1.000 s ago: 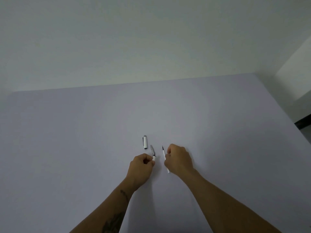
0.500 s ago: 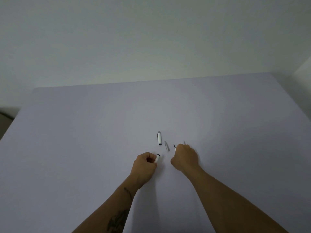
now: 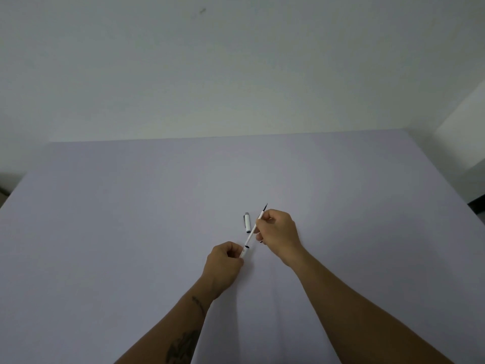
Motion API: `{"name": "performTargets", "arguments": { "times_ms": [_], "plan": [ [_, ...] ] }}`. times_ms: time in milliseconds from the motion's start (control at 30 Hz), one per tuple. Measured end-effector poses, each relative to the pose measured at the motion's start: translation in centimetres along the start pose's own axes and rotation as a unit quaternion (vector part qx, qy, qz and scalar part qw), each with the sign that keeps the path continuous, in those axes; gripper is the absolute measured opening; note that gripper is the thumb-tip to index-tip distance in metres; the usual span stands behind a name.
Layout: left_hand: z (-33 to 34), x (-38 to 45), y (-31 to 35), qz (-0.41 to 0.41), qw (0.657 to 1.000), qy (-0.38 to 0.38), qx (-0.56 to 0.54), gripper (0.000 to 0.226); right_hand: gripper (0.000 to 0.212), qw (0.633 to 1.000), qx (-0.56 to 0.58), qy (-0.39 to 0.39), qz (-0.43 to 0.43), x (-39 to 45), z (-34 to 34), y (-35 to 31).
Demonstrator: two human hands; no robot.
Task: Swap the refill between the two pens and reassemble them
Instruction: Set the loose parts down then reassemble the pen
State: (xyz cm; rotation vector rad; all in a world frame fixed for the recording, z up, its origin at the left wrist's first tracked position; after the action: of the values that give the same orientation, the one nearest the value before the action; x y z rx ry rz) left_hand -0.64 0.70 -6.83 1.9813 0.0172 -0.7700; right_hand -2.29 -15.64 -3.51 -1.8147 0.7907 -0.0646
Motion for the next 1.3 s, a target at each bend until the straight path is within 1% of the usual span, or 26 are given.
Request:
{"name": "performTargets", "arguments": {
  "times_ms": [233, 400, 467, 533, 700, 767, 933, 1100, 1133, 1200, 1233, 1300],
  "plan": [
    [-0.7, 0.1, -0.1, 0.008, 1.000, 0.005, -0.010, 0.018, 0.023, 1.000, -0.001, 0.011, -0.015, -0.4, 0.1, -0.8],
    [-1.1, 0.1, -0.3, 0.019, 0.999, 0.019, -0.023, 0.015, 0.022, 1.000, -0.015, -0.002, -0.013, -0.3, 0.6, -0.8],
    [-1.2, 0.1, -0.2, 0.025, 0.999, 0.021, -0.028, 0.016, 0.021, 0.998, -0.048, -0.020, -0.016, -0.3, 0.9, -0.7],
    [-1.2, 0.1, -0.1, 0.029, 0.999, 0.023, -0.031, 0.016, 0.018, 0.995, -0.076, -0.056, -0.012, -0.2, 1.3, -0.6],
    [-1.4, 0.2, -0.1, 0.031, 0.999, 0.029, -0.034, 0.014, 0.015, 0.986, -0.091, -0.137, 0.014, -0.1, 1.9, 0.2],
    [-1.5, 0.4, -0.2, 0.029, 0.999, 0.031, -0.032, 0.013, 0.013, 0.986, -0.075, -0.146, 0.022, 0.1, 1.9, 0.2],
    [-1.5, 1.1, -0.2, 0.020, 0.999, 0.031, -0.032, 0.012, 0.009, 0.989, -0.011, -0.141, 0.049, 1.0, 1.8, 0.0],
    [-1.3, 1.6, -0.3, 0.007, 0.999, 0.026, -0.038, 0.012, 0.007, 0.981, -0.020, -0.177, 0.073, 1.9, 1.9, 0.2],
    [-1.3, 1.7, -0.4, 0.002, 0.999, 0.027, -0.044, 0.012, 0.006, 0.981, -0.015, -0.177, 0.079, 2.3, 1.6, 0.3],
    [-1.6, 2.1, -0.5, -0.011, 0.998, 0.032, -0.061, 0.013, 0.009, 0.987, -0.028, -0.139, 0.080, 3.4, 0.8, 0.7],
    [-1.7, 2.2, -0.5, -0.017, 0.997, 0.034, -0.071, 0.013, 0.014, 0.989, -0.063, -0.114, 0.073, 4.0, 0.3, 1.1],
    [-1.9, 2.6, -0.6, -0.025, 0.995, 0.037, -0.088, 0.012, 0.026, 0.982, -0.154, -0.089, 0.058, 4.9, -0.1, 1.9]
  ]
}}
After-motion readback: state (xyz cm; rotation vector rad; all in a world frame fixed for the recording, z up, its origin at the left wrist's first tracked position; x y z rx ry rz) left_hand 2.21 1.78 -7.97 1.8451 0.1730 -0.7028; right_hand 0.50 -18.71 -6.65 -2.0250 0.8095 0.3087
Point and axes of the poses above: each hand's wrist, its own x-axis towards the middle knuckle, its own z-axis out of the palm, y = z × x, the point moved 4 cm from there along x, towards the middle knuckle, and after that the axes turned 1 degree about y, right-handed, at the moved point
